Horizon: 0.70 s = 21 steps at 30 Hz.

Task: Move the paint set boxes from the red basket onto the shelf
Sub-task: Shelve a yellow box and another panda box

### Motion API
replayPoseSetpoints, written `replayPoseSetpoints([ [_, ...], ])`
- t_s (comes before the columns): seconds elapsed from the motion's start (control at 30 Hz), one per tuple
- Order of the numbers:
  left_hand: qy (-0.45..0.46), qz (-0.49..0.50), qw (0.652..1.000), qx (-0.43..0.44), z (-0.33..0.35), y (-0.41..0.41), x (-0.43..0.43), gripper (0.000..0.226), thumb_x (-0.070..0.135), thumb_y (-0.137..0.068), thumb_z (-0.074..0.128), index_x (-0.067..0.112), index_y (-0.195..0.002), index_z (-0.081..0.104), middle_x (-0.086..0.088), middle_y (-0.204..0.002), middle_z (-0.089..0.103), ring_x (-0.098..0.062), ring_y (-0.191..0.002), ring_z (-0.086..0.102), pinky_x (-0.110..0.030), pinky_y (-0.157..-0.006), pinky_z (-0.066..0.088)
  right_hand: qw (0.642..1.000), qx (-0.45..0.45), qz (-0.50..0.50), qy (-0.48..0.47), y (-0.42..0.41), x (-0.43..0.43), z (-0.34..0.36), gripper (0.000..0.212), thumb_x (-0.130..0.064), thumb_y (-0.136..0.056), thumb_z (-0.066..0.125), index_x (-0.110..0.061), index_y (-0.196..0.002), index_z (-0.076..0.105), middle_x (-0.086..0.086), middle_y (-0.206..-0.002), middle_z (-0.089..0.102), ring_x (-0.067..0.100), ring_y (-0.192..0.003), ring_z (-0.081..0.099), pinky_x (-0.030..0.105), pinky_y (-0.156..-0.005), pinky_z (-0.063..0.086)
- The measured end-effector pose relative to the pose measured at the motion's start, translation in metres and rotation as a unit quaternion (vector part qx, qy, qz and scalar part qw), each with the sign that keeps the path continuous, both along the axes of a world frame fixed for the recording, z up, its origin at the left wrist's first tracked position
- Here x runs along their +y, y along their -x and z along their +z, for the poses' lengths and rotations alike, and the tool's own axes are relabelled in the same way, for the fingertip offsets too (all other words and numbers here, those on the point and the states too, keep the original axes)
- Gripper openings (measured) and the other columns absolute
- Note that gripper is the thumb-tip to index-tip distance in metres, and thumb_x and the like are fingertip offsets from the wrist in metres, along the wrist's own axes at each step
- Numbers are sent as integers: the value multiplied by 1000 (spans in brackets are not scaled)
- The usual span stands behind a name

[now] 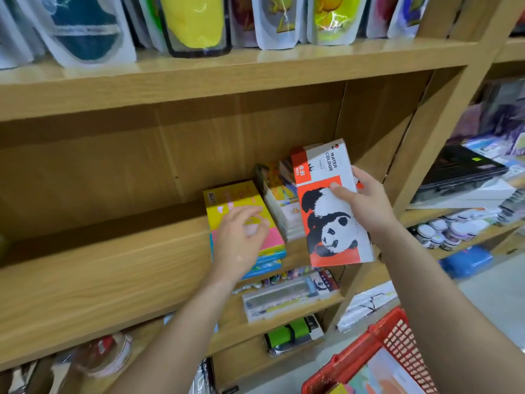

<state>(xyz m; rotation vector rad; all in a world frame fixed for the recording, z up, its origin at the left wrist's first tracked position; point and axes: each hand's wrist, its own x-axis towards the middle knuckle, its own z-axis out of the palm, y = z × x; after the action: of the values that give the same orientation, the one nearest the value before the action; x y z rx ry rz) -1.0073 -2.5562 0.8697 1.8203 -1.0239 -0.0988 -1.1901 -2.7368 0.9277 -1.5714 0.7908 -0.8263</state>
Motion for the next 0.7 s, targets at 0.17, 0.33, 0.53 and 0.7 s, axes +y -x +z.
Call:
replayPoseSetpoints([
  [0.17, 0, -149, 975, 165, 28, 59, -62, 49, 34, -88, 72, 34, -133, 52, 23, -100, 67, 10, -82, 66, -26, -79, 54, 1000, -6, 29, 1, 8, -23, 7, 35, -21, -95, 73, -24, -129, 66, 2, -111, 80, 26, -92, 79, 42, -75, 64],
  [0.33, -30, -173, 965, 193, 39, 60, -113, 91, 39, -81, 78, 42, -150, 18, 18, -112, 67, -6, -104, 68, -41, -94, 55, 999, -10, 45, -27, 12, -60, 26, 33, -25, -95, 70, -27, -128, 66, 2, -109, 81, 28, -93, 79, 42, -73, 65],
  [0.53, -31, -104, 961, 256, 43, 55, -157, 30, 36, -89, 73, 30, -111, 54, -4, -108, 72, -26, -100, 71, -51, -88, 58, 966, 217, -45, 136, -5, -72, 39, 51, -25, -100, 58, -4, -145, 50, 15, -145, 59, 35, -133, 55, 39, -108, 45],
  [0.7, -40, -11, 964, 264, 52, 50, -179, 26, 40, -92, 68, 13, -89, 66, -4, -70, 71, -18, -50, 68, -23, -42, 49, 919, 190, -115, 325, 35, -28, 2, 40, -25, -98, 57, -11, -134, 64, 8, -134, 65, 27, -127, 57, 38, -108, 44],
])
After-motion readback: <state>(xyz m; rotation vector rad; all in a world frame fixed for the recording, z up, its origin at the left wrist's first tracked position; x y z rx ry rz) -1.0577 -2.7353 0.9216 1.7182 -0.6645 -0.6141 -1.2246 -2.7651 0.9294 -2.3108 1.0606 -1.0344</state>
